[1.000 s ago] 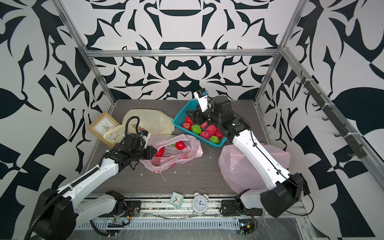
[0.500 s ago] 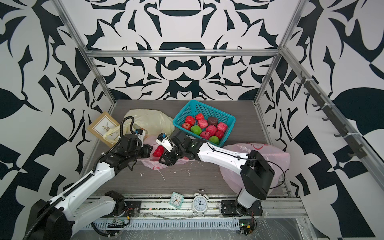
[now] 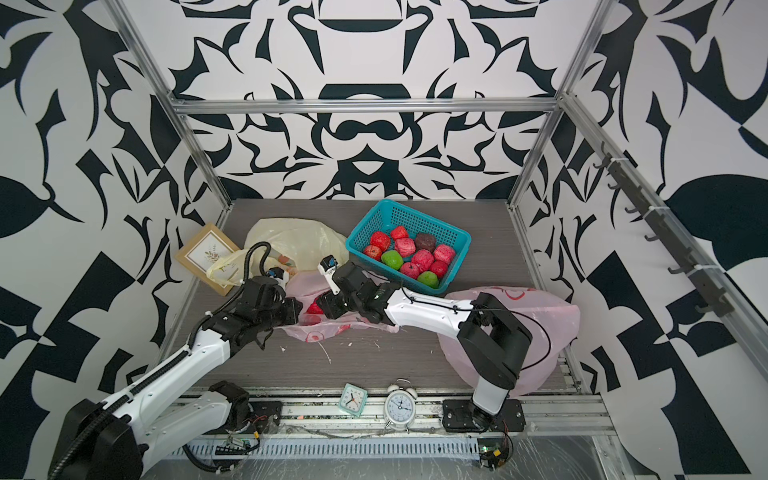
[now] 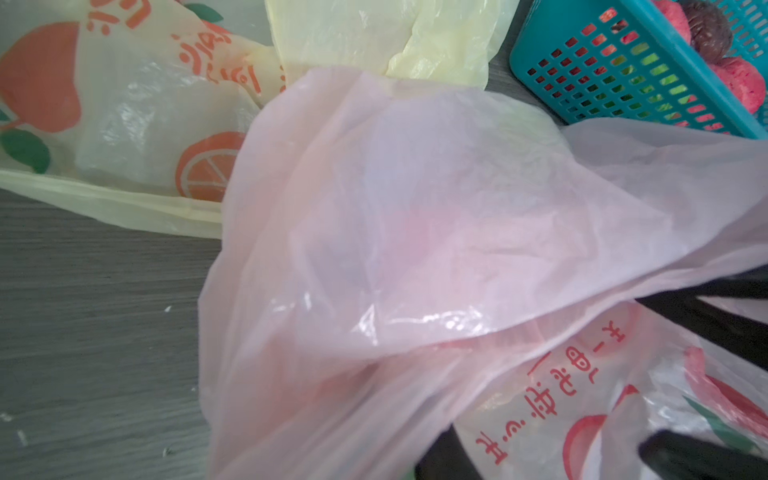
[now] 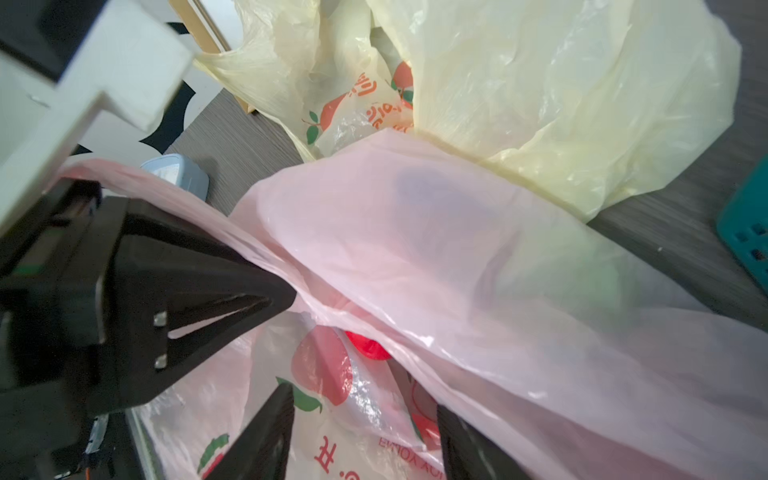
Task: Untie the knot of a plastic bag & take out the apple
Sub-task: Pick up the apple from the plastic bag.
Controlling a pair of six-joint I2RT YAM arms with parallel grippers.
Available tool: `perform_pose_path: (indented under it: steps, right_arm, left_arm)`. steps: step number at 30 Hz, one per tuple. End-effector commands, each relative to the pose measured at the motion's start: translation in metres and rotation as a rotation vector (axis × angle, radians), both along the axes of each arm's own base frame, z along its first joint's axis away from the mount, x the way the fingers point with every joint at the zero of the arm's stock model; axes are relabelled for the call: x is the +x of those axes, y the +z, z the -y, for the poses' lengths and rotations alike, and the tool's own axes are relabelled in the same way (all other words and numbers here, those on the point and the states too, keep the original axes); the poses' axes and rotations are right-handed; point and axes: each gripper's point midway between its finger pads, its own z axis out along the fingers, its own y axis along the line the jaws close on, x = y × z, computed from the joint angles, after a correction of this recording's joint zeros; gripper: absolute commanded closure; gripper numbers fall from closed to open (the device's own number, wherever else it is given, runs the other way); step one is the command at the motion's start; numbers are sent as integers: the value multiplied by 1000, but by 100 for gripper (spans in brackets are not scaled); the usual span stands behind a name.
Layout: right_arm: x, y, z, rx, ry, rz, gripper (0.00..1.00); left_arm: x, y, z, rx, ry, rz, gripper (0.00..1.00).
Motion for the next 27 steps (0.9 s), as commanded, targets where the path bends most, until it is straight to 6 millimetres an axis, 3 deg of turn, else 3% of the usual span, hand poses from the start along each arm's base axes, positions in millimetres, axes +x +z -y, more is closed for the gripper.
perform_pose_path:
  steps: [1, 6, 9, 11, 13, 16, 22, 27]
  right_arm:
    - [17, 23, 1, -9, -74, 58, 46]
    - [11, -14, 11, -94, -79, 2, 50]
    - [11, -29, 27, -177, -104, 1, 50]
    - [15, -33, 38, -226, -137, 26, 46]
    - [24, -32, 50, -279, -184, 84, 33]
    - [38, -27, 61, -332, -239, 165, 22]
    - [60, -26, 64, -413, -271, 263, 15]
    - [73, -41, 61, -436, -253, 229, 14]
  left_arm:
    - [-4, -3, -5, 15, 15, -6, 82]
    - [-3, -4, -2, 7, 7, -7, 82]
    - [-1, -3, -1, 5, 4, -1, 82]
    - [0, -3, 0, 4, -1, -1, 82]
    - [1, -5, 2, 1, -8, -6, 82]
    - [1, -8, 6, -8, -18, -18, 82]
    - [1, -11, 7, -8, -25, -23, 82]
    - [1, -11, 7, -5, -29, -21, 82]
